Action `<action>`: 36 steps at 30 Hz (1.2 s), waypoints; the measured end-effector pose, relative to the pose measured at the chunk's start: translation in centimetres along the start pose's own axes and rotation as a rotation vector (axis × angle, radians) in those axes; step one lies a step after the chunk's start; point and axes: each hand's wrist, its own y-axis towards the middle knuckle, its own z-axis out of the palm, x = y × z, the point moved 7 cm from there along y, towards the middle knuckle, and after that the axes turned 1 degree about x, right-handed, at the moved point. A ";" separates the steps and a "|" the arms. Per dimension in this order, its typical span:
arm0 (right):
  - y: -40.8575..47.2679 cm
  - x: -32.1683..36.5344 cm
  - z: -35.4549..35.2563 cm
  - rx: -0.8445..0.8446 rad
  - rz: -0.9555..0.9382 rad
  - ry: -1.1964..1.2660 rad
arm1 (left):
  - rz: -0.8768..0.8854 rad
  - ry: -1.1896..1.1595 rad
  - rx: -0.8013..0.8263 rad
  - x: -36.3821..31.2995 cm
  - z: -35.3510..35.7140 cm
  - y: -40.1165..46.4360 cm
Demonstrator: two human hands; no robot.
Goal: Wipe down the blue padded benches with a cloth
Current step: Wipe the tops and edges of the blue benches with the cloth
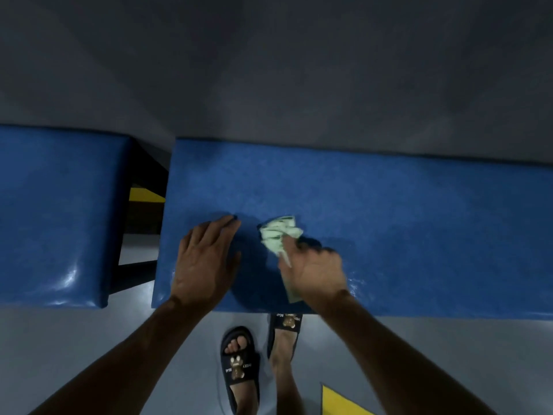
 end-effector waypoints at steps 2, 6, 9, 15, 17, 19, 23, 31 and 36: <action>-0.7 -6.0 -1.0 -0.085 0.084 -0.059 | -0.021 0.053 0.058 0.6 0.1 0.6; -1.3 -15.3 -2.6 -0.037 0.384 -0.136 | -0.055 0.107 0.135 1.1 0.6 1.3; -1.2 -14.5 -1.6 0.000 0.600 0.026 | -0.041 0.148 0.121 0.6 1.0 1.6; 3.5 -2.2 -0.9 -0.110 0.387 0.182 | -0.031 0.162 0.073 0.4 0.5 2.3; 5.0 1.5 -1.2 -0.104 0.221 0.162 | -0.039 0.167 0.072 0.1 0.5 2.2; 5.7 2.2 -1.1 -0.087 0.076 0.132 | -0.042 0.163 0.076 0.1 0.4 2.2; 5.2 -6.9 -1.7 -0.122 0.150 -0.015 | -0.053 0.143 0.075 0.3 0.4 2.3; 5.8 -6.9 -2.5 -0.220 0.563 0.106 | -0.054 0.106 0.026 0.5 0.4 2.3; 8.8 4.3 -2.0 -0.066 0.084 0.155 | -0.072 0.127 0.049 0.5 0.4 2.5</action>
